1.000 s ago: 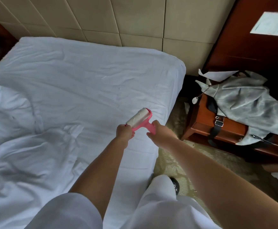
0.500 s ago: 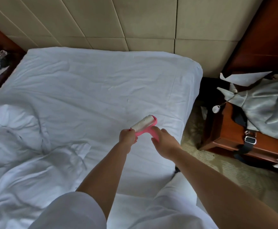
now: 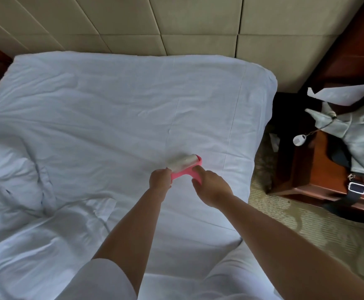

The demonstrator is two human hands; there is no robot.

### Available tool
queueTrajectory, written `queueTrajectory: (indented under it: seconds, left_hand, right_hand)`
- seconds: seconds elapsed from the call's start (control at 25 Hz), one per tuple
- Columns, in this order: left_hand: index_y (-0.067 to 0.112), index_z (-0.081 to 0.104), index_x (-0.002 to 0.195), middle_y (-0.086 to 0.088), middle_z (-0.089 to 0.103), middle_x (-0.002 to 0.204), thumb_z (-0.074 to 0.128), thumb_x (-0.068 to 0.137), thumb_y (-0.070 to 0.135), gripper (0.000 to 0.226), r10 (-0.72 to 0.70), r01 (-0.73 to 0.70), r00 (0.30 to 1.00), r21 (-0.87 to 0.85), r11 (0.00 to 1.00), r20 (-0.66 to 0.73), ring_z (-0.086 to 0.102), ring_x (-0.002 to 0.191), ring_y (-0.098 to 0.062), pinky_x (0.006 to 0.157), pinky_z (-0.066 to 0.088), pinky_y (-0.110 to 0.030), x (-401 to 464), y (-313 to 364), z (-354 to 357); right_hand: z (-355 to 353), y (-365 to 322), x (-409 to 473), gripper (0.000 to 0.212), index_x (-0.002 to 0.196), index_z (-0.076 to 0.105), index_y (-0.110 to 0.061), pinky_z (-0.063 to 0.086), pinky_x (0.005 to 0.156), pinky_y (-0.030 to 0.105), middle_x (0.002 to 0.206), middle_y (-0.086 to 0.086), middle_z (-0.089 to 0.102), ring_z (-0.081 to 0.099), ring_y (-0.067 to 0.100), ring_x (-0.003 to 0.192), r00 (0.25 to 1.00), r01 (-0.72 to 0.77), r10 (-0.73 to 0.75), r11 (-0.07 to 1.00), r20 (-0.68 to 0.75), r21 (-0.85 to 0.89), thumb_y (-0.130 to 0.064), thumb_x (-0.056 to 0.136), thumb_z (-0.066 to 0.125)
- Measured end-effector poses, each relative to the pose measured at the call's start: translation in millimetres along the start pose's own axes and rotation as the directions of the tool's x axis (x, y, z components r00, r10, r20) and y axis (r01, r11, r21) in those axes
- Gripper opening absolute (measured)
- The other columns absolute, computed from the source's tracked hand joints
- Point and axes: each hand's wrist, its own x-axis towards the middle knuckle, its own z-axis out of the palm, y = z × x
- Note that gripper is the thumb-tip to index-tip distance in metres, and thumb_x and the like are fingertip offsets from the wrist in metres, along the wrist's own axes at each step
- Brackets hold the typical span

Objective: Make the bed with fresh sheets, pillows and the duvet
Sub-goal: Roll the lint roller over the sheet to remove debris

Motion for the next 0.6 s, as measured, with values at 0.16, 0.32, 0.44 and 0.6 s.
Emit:
queueTrajectory:
  seconds: [0.16,0.32,0.44,0.6]
  left_hand:
    - [0.009,0.061,0.072,-0.011,0.059,0.078,0.051,0.088,0.013,0.020,0.010,-0.011,1.000,0.011,1.000,0.020,0.055,0.077,-0.026,0.085,0.052,-0.042,25.3,-17.3,3.6]
    - [0.000,0.067,0.083,-0.013,0.063,0.072,0.052,0.084,0.009,0.017,0.112,-0.113,0.990,-0.001,0.994,-0.091,0.058,0.071,-0.030,0.061,0.044,-0.030,51.0,-29.7,7.0]
    - [0.001,0.069,0.090,-0.016,0.068,0.087,0.050,0.088,0.014,0.023,0.274,-0.263,0.943,0.080,0.961,-0.187,0.061,0.081,-0.030,0.064,0.040,-0.027,77.6,-24.9,-2.9]
    - [0.001,0.068,0.096,-0.017,0.069,0.098,0.047,0.095,0.019,0.028,0.481,-0.451,0.852,0.176,0.875,-0.209,0.061,0.094,-0.032,0.072,0.041,-0.030,116.1,-23.2,-21.9]
  right_hand:
    - [16.9,-3.9,22.6,0.043,0.140,0.028,-0.026,0.039,0.067,0.033,0.103,0.013,0.056,0.055,0.031,0.092,1.000,-0.014,0.016,0.998,0.020,-0.065,-0.022,0.097,0.034]
    - [45.5,-15.3,51.9,0.056,0.144,0.019,-0.029,0.039,0.064,0.033,0.098,0.012,0.059,0.053,0.028,0.081,1.000,0.026,-0.026,0.990,0.003,-0.142,-0.014,0.094,0.037]
    - [57.1,-23.9,81.6,0.053,0.145,0.018,-0.026,0.037,0.065,0.033,0.101,0.014,0.061,0.057,0.033,0.087,0.997,0.038,-0.045,0.993,-0.068,-0.111,-0.017,0.096,0.036]
    - [67.4,-34.5,115.6,0.049,0.144,0.019,-0.020,0.036,0.068,0.033,0.103,0.015,0.060,0.055,0.033,0.088,0.988,0.050,-0.060,0.996,-0.143,-0.073,-0.021,0.097,0.036]
